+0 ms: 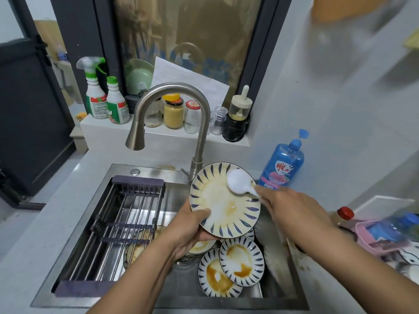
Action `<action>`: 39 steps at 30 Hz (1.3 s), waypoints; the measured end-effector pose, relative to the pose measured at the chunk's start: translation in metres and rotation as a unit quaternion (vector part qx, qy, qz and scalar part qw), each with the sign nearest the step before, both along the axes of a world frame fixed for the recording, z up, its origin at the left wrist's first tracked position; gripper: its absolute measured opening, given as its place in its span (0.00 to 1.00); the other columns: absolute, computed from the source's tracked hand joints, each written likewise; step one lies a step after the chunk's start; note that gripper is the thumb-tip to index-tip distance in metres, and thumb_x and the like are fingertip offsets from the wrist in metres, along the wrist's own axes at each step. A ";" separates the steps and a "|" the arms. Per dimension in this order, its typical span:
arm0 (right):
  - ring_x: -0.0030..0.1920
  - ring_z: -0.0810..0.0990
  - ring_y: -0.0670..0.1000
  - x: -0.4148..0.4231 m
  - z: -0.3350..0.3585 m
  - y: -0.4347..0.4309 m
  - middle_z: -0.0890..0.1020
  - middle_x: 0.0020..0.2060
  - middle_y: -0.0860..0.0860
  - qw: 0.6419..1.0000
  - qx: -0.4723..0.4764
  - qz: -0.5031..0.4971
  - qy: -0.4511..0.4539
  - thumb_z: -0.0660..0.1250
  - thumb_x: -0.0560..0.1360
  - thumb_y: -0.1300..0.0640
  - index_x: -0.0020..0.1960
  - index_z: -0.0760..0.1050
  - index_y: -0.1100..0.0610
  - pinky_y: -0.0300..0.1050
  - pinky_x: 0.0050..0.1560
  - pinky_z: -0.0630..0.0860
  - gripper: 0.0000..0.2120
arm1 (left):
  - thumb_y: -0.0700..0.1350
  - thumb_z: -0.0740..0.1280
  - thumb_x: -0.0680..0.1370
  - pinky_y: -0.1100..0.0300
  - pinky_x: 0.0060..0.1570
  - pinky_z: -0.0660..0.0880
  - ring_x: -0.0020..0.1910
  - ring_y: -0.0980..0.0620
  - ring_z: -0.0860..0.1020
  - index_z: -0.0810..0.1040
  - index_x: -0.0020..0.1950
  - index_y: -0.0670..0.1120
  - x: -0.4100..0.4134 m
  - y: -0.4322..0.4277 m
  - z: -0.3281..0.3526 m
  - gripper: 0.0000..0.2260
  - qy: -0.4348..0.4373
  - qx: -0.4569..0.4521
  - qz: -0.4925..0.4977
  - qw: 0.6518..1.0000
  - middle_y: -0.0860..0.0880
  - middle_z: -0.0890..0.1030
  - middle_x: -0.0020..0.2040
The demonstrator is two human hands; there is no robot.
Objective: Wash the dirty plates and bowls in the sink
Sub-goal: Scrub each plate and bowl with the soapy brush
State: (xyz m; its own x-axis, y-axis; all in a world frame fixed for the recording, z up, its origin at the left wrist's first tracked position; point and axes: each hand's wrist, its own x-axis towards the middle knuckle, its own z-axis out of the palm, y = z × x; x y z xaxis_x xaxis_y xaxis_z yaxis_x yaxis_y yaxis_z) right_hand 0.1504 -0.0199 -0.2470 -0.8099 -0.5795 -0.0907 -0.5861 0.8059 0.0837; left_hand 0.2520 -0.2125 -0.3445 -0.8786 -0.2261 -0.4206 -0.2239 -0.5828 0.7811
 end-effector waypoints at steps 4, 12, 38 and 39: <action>0.52 0.79 0.56 0.005 -0.002 -0.020 0.79 0.54 0.49 0.995 -0.039 0.060 -0.066 0.54 0.85 0.42 0.73 0.64 0.33 0.52 0.50 0.78 0.17 | 0.23 0.59 0.78 0.46 0.39 0.84 0.57 0.39 0.83 0.71 0.66 0.49 0.004 0.012 0.000 0.25 0.009 0.021 -0.041 0.999 0.41 0.81 0.62; 0.56 0.77 0.47 0.016 -0.018 -0.001 0.79 0.59 0.42 0.984 0.004 0.111 -0.139 0.57 0.83 0.39 0.74 0.64 0.30 0.47 0.52 0.76 0.19 | 0.19 0.61 0.74 0.44 0.43 0.84 0.55 0.36 0.84 0.69 0.67 0.49 0.020 -0.001 -0.011 0.31 0.013 0.065 -0.048 0.997 0.34 0.75 0.65; 0.52 0.79 0.55 0.004 -0.006 -0.019 0.77 0.53 0.49 0.984 0.042 0.156 -0.070 0.53 0.85 0.43 0.74 0.60 0.32 0.52 0.48 0.78 0.18 | 0.21 0.56 0.78 0.32 0.49 0.79 0.58 0.29 0.81 0.69 0.69 0.41 0.020 0.016 -0.014 0.24 0.026 0.142 -0.099 0.985 0.33 0.80 0.64; 0.52 0.79 0.55 0.001 -0.008 -0.019 0.76 0.52 0.49 0.987 0.040 0.149 -0.052 0.55 0.85 0.46 0.74 0.58 0.32 0.52 0.46 0.78 0.19 | 0.21 0.56 0.78 0.33 0.48 0.79 0.58 0.29 0.81 0.69 0.68 0.41 0.019 0.015 -0.015 0.24 0.026 0.142 -0.098 0.985 0.33 0.80 0.64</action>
